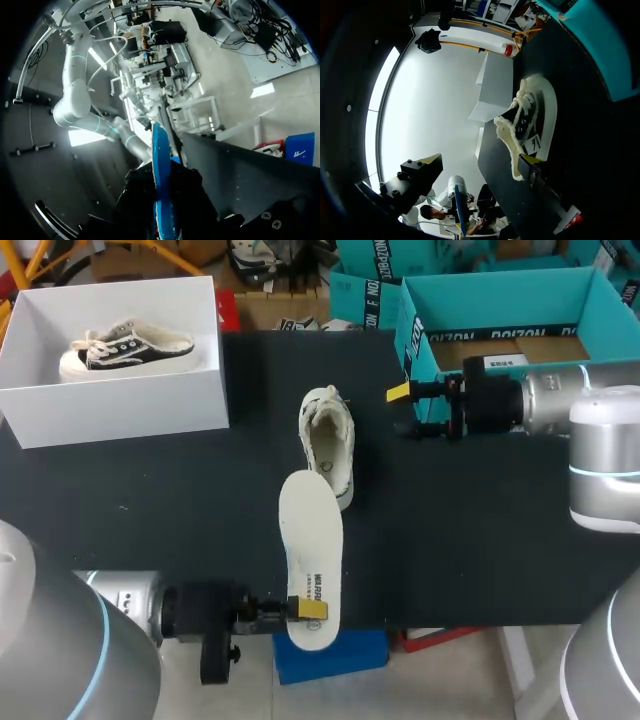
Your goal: Take the shoe out of the shoebox, open the shoe tongue, remove and reinsert the insole, then place the shoe into the shoebox
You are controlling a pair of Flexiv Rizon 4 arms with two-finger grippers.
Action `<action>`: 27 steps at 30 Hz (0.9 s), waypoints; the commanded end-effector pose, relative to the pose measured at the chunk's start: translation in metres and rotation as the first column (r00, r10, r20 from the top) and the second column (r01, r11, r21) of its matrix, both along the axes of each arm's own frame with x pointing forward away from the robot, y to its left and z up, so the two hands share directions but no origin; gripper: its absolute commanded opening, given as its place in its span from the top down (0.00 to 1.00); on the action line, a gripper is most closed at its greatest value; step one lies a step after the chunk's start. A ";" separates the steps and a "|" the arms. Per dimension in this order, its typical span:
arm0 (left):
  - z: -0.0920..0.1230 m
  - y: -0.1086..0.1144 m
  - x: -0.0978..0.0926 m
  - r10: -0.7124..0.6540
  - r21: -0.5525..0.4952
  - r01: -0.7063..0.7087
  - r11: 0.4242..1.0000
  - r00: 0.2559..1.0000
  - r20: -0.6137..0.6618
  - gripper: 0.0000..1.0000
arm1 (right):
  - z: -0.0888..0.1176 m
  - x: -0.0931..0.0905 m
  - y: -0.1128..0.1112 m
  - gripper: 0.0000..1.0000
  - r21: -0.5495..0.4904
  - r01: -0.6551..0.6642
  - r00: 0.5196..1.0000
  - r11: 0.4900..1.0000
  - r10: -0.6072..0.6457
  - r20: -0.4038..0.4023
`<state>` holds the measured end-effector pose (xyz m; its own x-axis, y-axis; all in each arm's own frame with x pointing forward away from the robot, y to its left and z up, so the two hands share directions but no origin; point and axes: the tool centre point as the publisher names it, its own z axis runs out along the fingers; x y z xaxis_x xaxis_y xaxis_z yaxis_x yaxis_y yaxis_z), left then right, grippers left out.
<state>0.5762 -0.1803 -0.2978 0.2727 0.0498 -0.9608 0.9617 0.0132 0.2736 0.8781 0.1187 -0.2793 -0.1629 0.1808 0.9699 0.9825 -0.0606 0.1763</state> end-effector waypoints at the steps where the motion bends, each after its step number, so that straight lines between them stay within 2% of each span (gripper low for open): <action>1: -0.008 0.008 0.011 0.017 0.001 -0.017 1.000 1.000 -0.010 1.00 | -0.001 0.000 0.001 0.00 -0.001 0.002 1.000 1.000 -0.002 0.000; 10: -0.018 0.013 0.046 -0.016 -0.044 0.018 0.999 0.999 0.041 1.00 | -0.001 0.000 0.001 0.00 -0.001 0.002 1.000 1.000 -0.002 0.000; 19: -0.031 0.016 0.078 -0.014 -0.030 0.017 0.999 0.995 0.103 1.00 | -0.001 0.000 0.001 0.00 -0.001 0.002 1.000 1.000 -0.002 0.000; 27: -0.036 0.016 0.112 0.003 -0.039 0.001 0.999 0.995 0.097 1.00 | -0.001 0.000 0.001 0.00 -0.001 0.002 1.000 1.000 -0.002 0.000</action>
